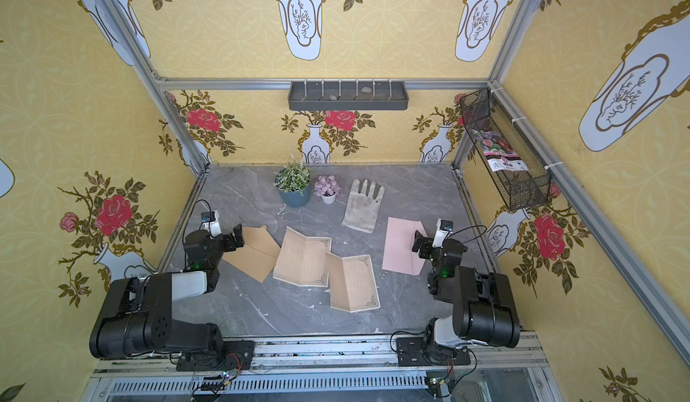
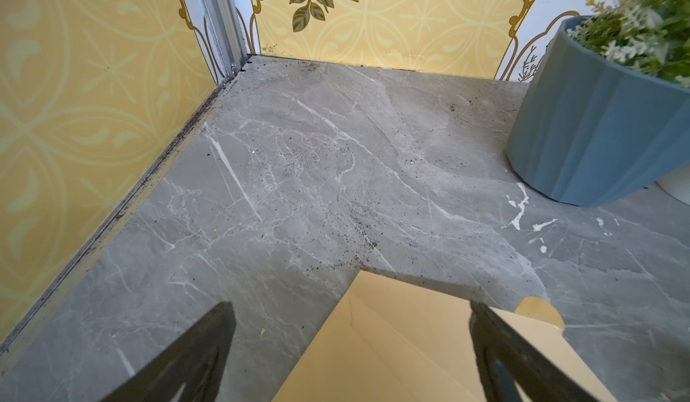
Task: Take the letter paper out of the envelope
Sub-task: Reset both arms
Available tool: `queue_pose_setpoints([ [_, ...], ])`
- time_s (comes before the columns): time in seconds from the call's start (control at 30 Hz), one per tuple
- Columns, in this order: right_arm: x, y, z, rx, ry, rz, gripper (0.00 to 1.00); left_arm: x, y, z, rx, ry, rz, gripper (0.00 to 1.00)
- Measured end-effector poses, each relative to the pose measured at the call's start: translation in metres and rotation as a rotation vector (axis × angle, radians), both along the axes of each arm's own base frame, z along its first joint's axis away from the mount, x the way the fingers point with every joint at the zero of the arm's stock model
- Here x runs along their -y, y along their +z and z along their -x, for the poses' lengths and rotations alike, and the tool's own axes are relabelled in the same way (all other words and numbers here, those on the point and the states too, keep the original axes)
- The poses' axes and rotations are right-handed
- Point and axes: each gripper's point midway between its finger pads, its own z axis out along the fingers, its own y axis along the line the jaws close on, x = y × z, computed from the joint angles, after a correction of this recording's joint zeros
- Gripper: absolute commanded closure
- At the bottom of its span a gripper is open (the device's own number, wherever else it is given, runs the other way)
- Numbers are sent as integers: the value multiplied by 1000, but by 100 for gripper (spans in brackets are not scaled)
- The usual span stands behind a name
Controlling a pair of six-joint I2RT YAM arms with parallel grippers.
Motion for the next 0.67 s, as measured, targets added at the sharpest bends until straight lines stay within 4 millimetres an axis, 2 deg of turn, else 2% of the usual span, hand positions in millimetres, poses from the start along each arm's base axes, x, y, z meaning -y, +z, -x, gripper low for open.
queue_pose_setpoints([
  [0.13, 9, -3, 4, -9, -72, 14, 3, 0, 0, 0, 0, 0, 0, 1],
  [0.27, 17, 1, 3, 11, -124, 19, 2, 0, 0, 0, 0, -1, 0, 1],
  [0.43, 5, 3, -1, 17, -49, 21, 3, 0, 0, 0, 0, -1, 0, 1],
  [0.67, 1, 3, -1, 18, -26, 16, 2, -1, 1, -1, 1, 13, -9, 1],
])
